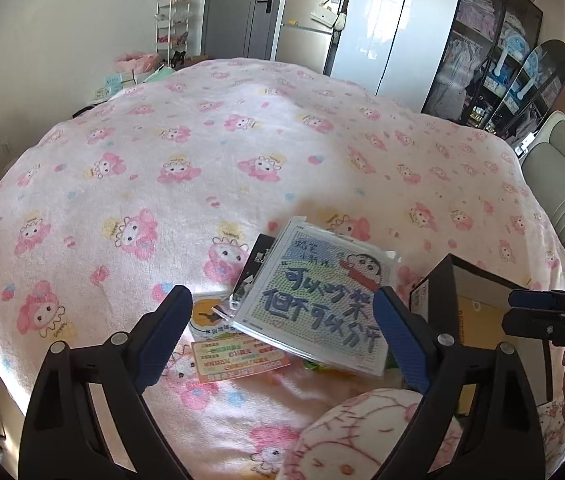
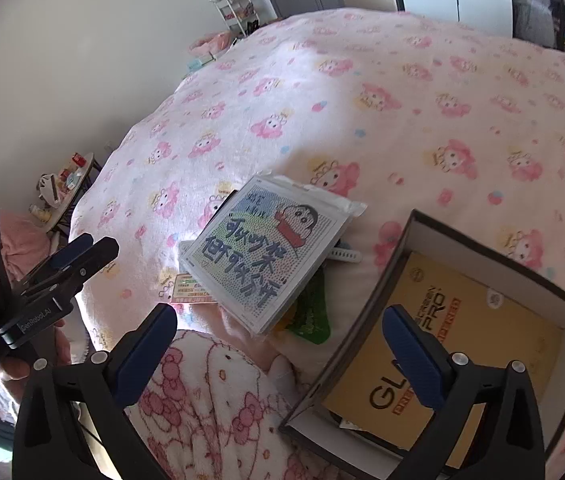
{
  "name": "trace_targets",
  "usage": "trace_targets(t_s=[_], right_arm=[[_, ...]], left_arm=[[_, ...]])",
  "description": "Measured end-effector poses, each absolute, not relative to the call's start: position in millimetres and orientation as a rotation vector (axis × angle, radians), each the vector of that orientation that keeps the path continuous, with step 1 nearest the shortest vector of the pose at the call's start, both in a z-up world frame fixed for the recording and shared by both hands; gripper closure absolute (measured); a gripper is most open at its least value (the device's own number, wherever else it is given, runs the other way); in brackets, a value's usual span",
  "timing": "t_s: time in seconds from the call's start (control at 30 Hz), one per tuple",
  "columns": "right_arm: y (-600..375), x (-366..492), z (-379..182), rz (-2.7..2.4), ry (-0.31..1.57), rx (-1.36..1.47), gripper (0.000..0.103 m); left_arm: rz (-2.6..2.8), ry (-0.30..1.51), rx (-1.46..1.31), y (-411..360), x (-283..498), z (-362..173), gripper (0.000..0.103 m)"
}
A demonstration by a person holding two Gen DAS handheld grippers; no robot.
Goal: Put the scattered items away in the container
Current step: 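Grasp the Shin-chan bead-art kit with both tools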
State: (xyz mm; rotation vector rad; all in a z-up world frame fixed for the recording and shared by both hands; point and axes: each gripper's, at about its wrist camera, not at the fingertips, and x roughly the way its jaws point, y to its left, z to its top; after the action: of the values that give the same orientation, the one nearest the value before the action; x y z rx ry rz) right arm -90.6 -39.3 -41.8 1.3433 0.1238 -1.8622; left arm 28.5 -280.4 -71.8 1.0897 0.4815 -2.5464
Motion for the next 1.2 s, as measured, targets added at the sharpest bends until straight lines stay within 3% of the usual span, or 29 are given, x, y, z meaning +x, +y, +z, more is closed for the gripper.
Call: trace_targets(t_s=[0.03,0.1,0.27,0.67,0.93,1.07,1.2], right_arm=[[-45.2,-96.0,-50.2,-1.839,0.117,1.370,0.003],[-56.4,-108.4,-64.2,-1.833,0.105,1.411,0.010],[-87.3,-129.1,-98.5,-1.767,0.012,1.516,0.045],[-137.0,-150.2,-168.6,-1.774,0.120,1.713,0.046],[-139.3,-157.8,-168.7,-1.769,0.086,1.659,0.045],[-147.0,-151.5,-181.2,-1.707,0.094,1.707,0.044],[-143.4,-147.1,-161.5,-1.743,0.099,1.628,0.052]], left_arm=[[-2.527,0.494,1.125,-289.8,22.4,-80.9,0.018],[-2.494,0.541,1.190,-308.3,7.7,-103.0,0.035],[-2.427,0.779,1.306,-343.5,-20.1,-157.7,0.040],[-2.417,0.928,1.426,-355.2,-42.7,-207.6,0.041],[-2.484,0.902,1.495,-335.2,-25.3,-197.8,0.043],[-2.440,1.019,1.501,-352.8,-40.5,-210.3,0.043],[-2.480,0.967,1.507,-338.3,-40.9,-189.8,0.044]])
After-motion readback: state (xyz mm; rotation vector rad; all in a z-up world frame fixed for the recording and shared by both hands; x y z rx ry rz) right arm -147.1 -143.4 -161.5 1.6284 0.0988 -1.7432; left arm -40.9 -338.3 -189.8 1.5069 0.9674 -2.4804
